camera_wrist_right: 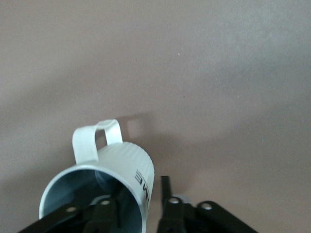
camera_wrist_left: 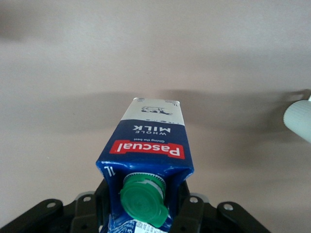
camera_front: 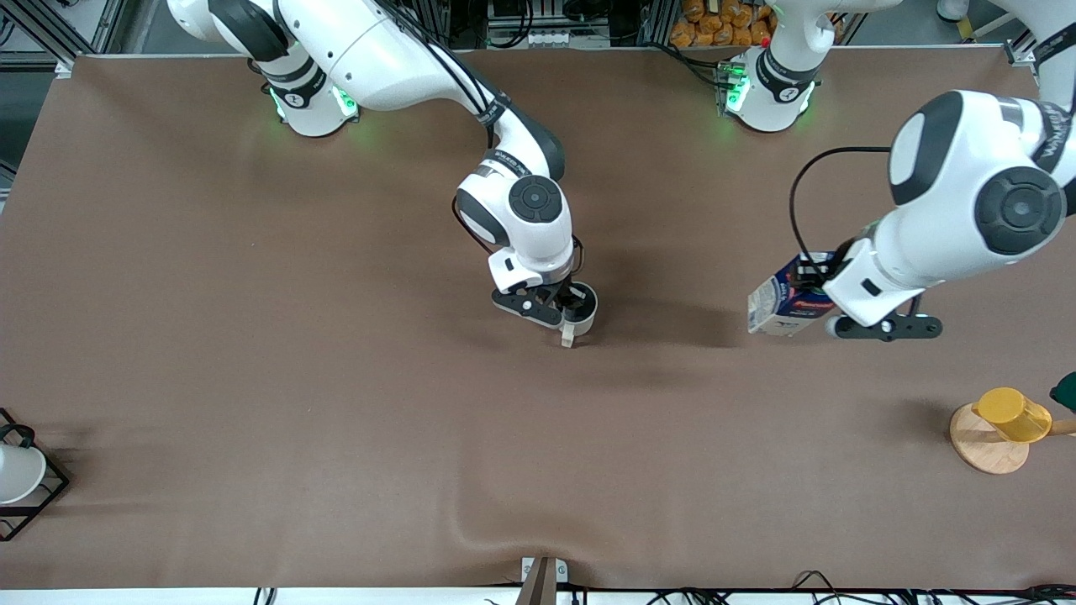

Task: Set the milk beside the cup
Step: 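Release the mug with the right gripper while the left gripper lifts the carton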

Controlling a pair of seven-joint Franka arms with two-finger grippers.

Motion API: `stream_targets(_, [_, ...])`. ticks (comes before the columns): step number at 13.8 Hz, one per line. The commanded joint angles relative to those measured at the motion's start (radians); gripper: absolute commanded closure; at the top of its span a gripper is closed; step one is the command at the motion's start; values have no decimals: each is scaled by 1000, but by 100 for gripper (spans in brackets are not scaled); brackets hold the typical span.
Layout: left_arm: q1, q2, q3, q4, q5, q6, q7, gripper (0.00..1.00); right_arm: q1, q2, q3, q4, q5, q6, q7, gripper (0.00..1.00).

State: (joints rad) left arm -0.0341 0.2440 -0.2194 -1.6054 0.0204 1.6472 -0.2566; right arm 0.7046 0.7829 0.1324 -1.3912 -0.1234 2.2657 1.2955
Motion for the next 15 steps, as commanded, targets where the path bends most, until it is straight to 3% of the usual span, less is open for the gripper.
stream_targets(1, [3,-12,-64,-2,1,-17,-105,46,-14,3,-5,32,-25,-15,22,0])
stream_targets(5, [-1,-2,-202,-5,1,-17,-283,46,-82,-20,10,128,-9,-230,-60,0])
stream_targets(8, [-4,3,-274,-37,1,-15,-366,45,-158,-69,27,159,85,-340,-203,0])
stream_targets(12, [-107,38,-285,-38,1,-9,-508,45,-267,-206,24,159,177,-543,-421,0])
stream_targets(15, [-196,90,-285,-27,4,32,-613,45,-332,-283,15,156,176,-587,-525,0])
